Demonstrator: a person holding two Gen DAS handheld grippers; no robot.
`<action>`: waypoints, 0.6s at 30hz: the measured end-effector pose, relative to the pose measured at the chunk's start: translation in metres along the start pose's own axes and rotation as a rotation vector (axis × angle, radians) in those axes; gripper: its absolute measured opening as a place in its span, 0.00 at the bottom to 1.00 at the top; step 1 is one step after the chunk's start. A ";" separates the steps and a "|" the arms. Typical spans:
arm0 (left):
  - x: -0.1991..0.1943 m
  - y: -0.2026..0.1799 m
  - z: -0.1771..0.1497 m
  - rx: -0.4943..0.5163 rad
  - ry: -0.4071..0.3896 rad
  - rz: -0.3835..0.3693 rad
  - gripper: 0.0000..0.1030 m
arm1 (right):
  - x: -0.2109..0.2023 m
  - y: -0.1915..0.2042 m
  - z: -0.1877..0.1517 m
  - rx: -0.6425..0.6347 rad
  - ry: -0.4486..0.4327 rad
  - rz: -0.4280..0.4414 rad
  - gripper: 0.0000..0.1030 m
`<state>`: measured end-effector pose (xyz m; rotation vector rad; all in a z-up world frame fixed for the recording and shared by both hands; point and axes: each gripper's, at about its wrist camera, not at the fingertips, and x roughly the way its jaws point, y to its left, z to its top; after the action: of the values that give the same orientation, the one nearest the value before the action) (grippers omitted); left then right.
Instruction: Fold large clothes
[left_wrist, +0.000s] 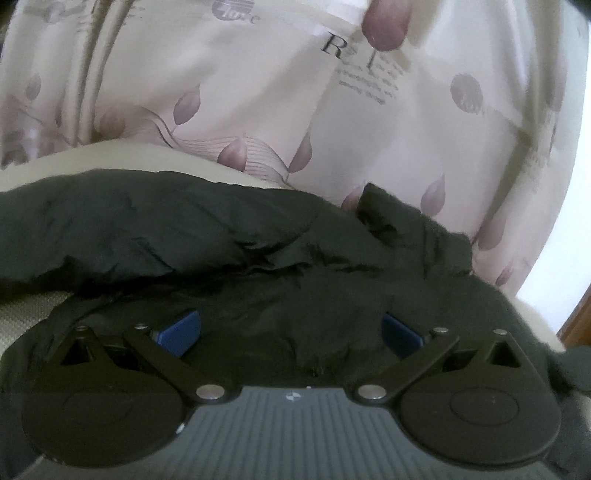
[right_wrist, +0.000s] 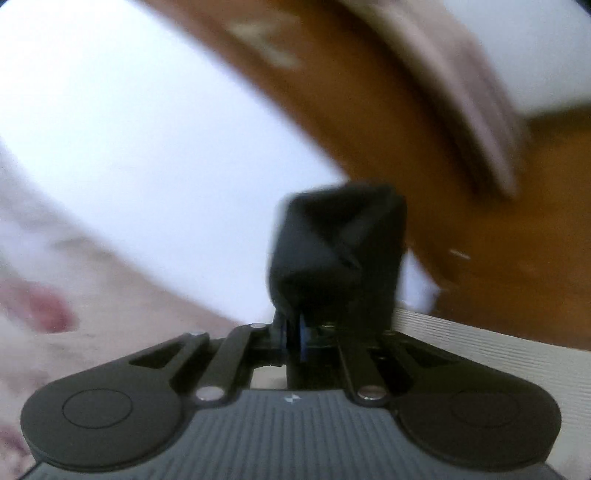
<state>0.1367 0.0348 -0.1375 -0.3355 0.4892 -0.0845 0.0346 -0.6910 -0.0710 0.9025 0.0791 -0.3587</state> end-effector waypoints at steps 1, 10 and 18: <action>-0.001 0.002 0.000 -0.013 -0.007 -0.005 1.00 | -0.001 0.025 0.000 -0.039 -0.002 0.040 0.06; -0.011 0.016 0.000 -0.102 -0.061 -0.029 1.00 | 0.023 0.233 -0.112 -0.265 0.172 0.455 0.06; -0.013 0.022 0.000 -0.147 -0.079 -0.037 1.00 | 0.048 0.282 -0.280 -0.355 0.466 0.570 0.06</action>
<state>0.1249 0.0573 -0.1390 -0.4900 0.4121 -0.0717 0.1982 -0.3266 -0.0426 0.6050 0.2972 0.3929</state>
